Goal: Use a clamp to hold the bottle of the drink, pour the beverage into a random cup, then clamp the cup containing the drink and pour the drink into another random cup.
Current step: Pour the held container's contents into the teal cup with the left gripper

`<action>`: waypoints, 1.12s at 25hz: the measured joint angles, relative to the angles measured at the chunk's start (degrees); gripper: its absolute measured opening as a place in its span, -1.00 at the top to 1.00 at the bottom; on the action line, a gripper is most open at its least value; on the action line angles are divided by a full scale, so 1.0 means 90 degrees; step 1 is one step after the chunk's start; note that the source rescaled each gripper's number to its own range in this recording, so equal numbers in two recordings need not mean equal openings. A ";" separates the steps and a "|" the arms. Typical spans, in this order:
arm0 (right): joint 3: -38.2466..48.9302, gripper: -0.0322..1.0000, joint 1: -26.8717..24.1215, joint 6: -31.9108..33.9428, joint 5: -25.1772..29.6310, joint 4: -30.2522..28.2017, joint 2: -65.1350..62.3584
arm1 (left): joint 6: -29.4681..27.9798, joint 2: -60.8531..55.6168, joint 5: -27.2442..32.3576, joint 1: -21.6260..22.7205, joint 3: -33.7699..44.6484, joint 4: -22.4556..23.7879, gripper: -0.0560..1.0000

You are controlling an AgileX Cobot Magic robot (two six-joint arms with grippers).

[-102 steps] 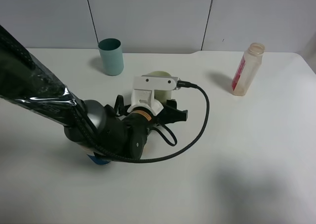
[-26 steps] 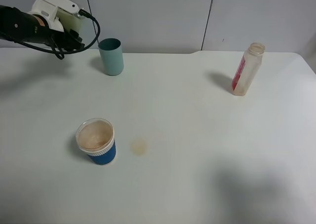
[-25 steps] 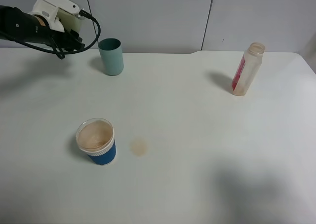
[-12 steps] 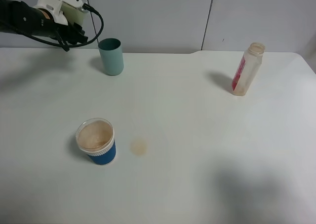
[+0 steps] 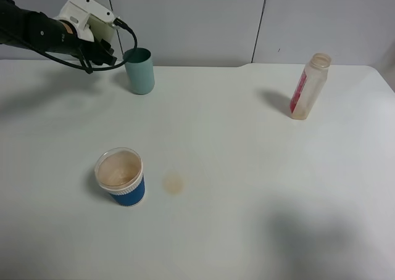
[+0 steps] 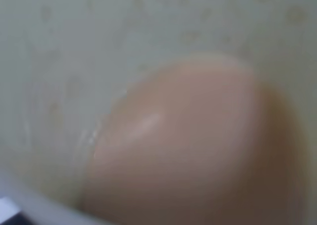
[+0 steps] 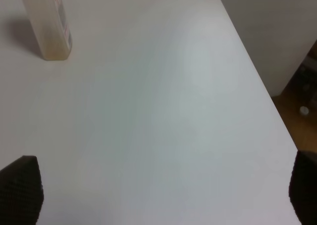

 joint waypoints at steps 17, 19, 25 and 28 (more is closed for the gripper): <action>0.0000 -1.00 0.0000 0.0000 0.0000 0.0000 0.0000 | 0.0222 0.0000 -0.0251 -0.0068 0.0000 0.0407 0.87; 0.0000 -1.00 0.0000 0.0000 0.0000 0.0000 0.0000 | 0.0466 0.0000 -0.0372 -0.0068 0.0000 0.0411 0.87; 0.0000 -1.00 0.0000 0.0000 0.0000 0.0000 0.0000 | 0.0637 0.0059 -0.0480 -0.0068 -0.0006 0.0419 0.87; 0.0000 -1.00 0.0000 0.0000 0.0000 0.0000 0.0000 | 0.0639 0.0226 -0.0502 -0.0068 -0.0067 0.0427 0.87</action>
